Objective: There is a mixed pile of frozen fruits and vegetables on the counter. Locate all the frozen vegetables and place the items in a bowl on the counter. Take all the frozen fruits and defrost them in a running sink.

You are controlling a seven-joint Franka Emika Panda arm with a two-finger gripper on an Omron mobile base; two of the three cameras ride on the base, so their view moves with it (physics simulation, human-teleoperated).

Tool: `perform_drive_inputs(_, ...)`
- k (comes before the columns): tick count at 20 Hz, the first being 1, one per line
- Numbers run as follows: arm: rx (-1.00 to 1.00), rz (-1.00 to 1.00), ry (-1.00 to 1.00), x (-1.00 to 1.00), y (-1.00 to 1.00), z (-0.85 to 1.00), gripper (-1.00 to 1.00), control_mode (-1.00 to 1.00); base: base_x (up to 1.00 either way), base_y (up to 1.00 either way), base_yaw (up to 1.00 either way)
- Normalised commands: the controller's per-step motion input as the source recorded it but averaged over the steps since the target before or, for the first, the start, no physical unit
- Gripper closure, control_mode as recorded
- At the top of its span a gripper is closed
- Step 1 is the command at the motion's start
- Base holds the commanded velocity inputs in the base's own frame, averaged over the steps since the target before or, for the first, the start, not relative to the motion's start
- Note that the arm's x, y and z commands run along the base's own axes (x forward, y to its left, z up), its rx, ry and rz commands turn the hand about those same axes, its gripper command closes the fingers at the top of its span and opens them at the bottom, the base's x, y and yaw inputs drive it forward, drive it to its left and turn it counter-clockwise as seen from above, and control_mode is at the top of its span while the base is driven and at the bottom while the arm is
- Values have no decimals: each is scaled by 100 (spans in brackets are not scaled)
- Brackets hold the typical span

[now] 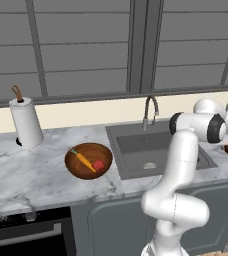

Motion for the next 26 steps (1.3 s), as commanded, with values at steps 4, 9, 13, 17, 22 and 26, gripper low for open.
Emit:
perform_drive_inputs(4, -6, -1, -2, 5, 44, 47, 100, -100, 0, 0, 0)
perform_drive_inputs(9, -3, 1, -3, -17, 84, 35, 100, -100, 0, 0, 0)
perform_drive_inputs(13, -5, 2, 0, -37, 98, 31, 100, -100, 0, 0, 0)
perform_drive_inputs(17, -3, 1, 0, -34, 95, 15, 100, -100, 0, 0, 0)
perform_drive_inputs(22, 1, -3, 0, -1, 84, 6, 100, -100, 0, 0, 0)
perform_drive_inputs(26, 0, 0, 9, 40, 92, -9, 100, -100, 0, 0, 0)
